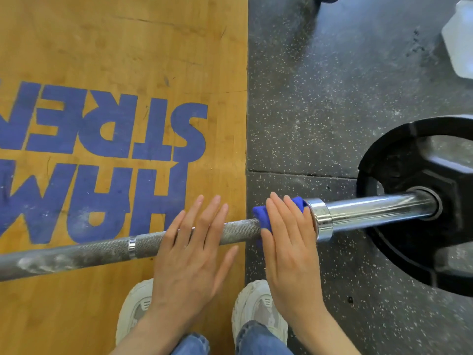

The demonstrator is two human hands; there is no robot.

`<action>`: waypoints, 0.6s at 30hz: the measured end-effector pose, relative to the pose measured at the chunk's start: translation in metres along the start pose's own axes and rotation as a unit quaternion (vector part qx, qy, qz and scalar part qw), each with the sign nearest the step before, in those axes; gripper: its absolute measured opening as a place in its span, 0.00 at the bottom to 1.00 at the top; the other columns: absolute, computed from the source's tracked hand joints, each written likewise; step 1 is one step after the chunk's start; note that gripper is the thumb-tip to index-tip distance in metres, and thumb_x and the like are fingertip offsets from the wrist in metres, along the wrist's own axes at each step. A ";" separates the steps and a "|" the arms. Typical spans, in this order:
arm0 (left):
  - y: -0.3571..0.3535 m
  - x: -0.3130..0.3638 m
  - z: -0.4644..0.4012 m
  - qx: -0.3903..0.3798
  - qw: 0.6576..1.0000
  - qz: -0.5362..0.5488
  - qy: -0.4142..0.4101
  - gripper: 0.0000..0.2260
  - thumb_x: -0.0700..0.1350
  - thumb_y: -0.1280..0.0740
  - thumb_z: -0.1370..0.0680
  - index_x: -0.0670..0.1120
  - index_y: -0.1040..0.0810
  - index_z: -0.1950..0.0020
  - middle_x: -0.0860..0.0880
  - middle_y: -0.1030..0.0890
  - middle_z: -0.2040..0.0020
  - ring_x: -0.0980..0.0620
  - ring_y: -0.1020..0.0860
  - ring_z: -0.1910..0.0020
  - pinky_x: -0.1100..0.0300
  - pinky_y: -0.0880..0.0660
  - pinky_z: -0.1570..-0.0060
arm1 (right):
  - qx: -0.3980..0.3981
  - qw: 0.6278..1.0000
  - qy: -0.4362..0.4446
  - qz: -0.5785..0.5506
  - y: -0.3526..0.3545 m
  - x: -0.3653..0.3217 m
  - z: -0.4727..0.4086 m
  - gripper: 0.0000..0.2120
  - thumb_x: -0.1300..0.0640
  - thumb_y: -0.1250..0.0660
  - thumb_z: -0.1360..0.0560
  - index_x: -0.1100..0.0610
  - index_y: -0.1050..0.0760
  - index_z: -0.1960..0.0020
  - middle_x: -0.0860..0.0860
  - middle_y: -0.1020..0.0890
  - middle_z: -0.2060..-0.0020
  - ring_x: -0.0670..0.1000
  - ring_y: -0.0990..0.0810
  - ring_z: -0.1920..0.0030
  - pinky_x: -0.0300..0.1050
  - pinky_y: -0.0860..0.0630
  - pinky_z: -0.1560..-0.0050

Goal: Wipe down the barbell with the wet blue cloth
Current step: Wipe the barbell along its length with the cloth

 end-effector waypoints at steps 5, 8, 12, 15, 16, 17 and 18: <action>0.002 -0.006 -0.012 0.008 1.000 0.004 0.006 0.27 0.57 0.44 0.18 0.41 0.27 0.26 0.46 0.28 0.25 0.44 0.32 0.24 0.48 0.41 0.27 | 0.044 0.998 0.030 -0.036 -0.006 -0.003 -0.015 0.22 0.53 0.53 0.13 0.63 0.33 0.25 0.59 0.33 0.24 0.58 0.39 0.21 0.55 0.49 0.20; 0.001 -0.010 -0.020 0.010 1.000 -0.004 0.011 0.26 0.56 0.44 0.17 0.41 0.27 0.26 0.46 0.27 0.25 0.44 0.31 0.25 0.47 0.39 0.27 | 0.077 0.996 0.040 -0.022 -0.009 0.000 -0.021 0.22 0.53 0.53 0.13 0.62 0.34 0.25 0.58 0.32 0.24 0.57 0.38 0.22 0.54 0.50 0.20; 0.000 -0.018 -0.033 0.015 1.000 0.002 0.025 0.26 0.57 0.45 0.16 0.41 0.26 0.27 0.45 0.26 0.27 0.44 0.29 0.26 0.47 0.37 0.28 | 0.081 0.995 0.043 -0.036 -0.023 0.005 -0.007 0.23 0.52 0.53 0.13 0.62 0.43 0.22 0.55 0.40 0.21 0.54 0.48 0.19 0.55 0.56 0.19; 0.001 -0.025 -0.045 0.023 0.999 -0.001 0.029 0.25 0.57 0.45 0.16 0.41 0.25 0.28 0.45 0.24 0.28 0.44 0.28 0.27 0.47 0.37 0.28 | 0.098 0.994 0.044 -0.034 -0.025 0.005 -0.035 0.23 0.51 0.54 0.13 0.63 0.42 0.23 0.58 0.39 0.23 0.54 0.49 0.19 0.55 0.57 0.20; 0.001 -0.027 -0.049 0.026 0.999 -0.002 0.030 0.25 0.57 0.45 0.16 0.41 0.25 0.28 0.45 0.24 0.29 0.44 0.28 0.27 0.47 0.37 0.29 | 0.106 0.993 0.046 -0.029 -0.025 0.004 -0.045 0.23 0.51 0.54 0.13 0.63 0.42 0.23 0.58 0.38 0.23 0.54 0.49 0.19 0.56 0.57 0.20; 0.002 -0.029 -0.054 0.027 0.999 -0.003 0.031 0.25 0.57 0.45 0.16 0.41 0.24 0.29 0.45 0.23 0.29 0.44 0.28 0.27 0.48 0.36 0.29 | 0.112 0.992 0.047 -0.026 -0.025 0.004 -0.051 0.24 0.51 0.54 0.13 0.63 0.42 0.22 0.58 0.39 0.22 0.54 0.49 0.19 0.56 0.57 0.20; 0.002 -0.031 -0.058 0.026 0.999 -0.002 0.032 0.25 0.57 0.45 0.16 0.42 0.24 0.29 0.46 0.23 0.30 0.45 0.27 0.27 0.48 0.36 0.29 | 0.115 0.992 0.049 -0.024 -0.028 0.005 -0.051 0.24 0.51 0.54 0.13 0.63 0.44 0.22 0.57 0.41 0.21 0.54 0.50 0.19 0.56 0.57 0.20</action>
Point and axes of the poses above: each hand's wrist, its own z-axis away from the middle knuckle, its own y-axis out of the back of the hand, x = y × z, the point moved 10 cm from there along -z, towards the middle knuckle
